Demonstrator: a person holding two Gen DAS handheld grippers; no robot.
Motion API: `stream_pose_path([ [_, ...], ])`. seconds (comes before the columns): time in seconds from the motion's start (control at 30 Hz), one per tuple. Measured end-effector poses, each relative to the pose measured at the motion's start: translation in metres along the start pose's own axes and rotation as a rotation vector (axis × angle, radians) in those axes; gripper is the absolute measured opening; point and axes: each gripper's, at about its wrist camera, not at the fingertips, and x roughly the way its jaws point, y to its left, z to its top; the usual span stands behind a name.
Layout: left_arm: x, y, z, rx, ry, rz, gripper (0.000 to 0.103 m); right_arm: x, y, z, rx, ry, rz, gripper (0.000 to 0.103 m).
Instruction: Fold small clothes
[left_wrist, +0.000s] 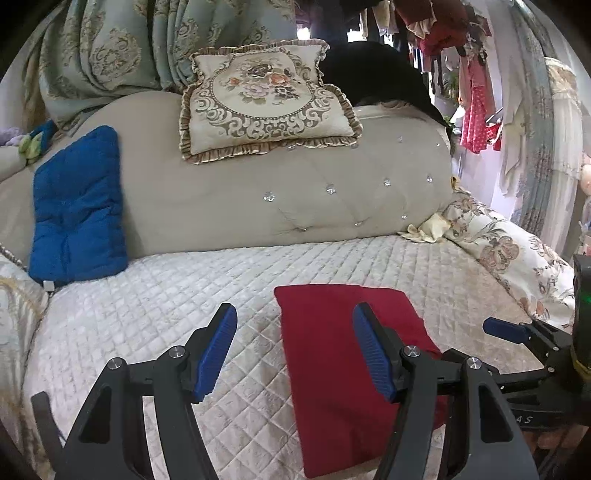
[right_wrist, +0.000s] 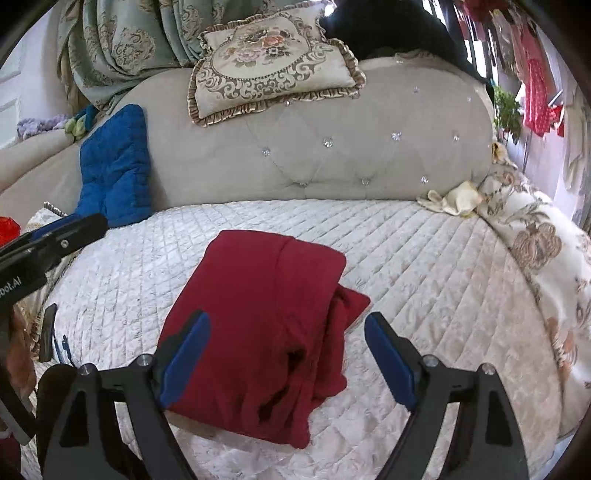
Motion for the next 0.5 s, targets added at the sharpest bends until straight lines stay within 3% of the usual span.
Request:
stream_pose_path([
  [0.13,-0.001,0.002,-0.001,-0.018,-0.005,0.024,0.044,0.002,-0.008,-0.005,0.066,0.008,0.042,0.092],
  [0.5,0.036,0.015,-0.028,-0.095,0.133,0.007,0.044,0.012,0.004,-0.002,-0.002,0.045,-0.016,0.093],
])
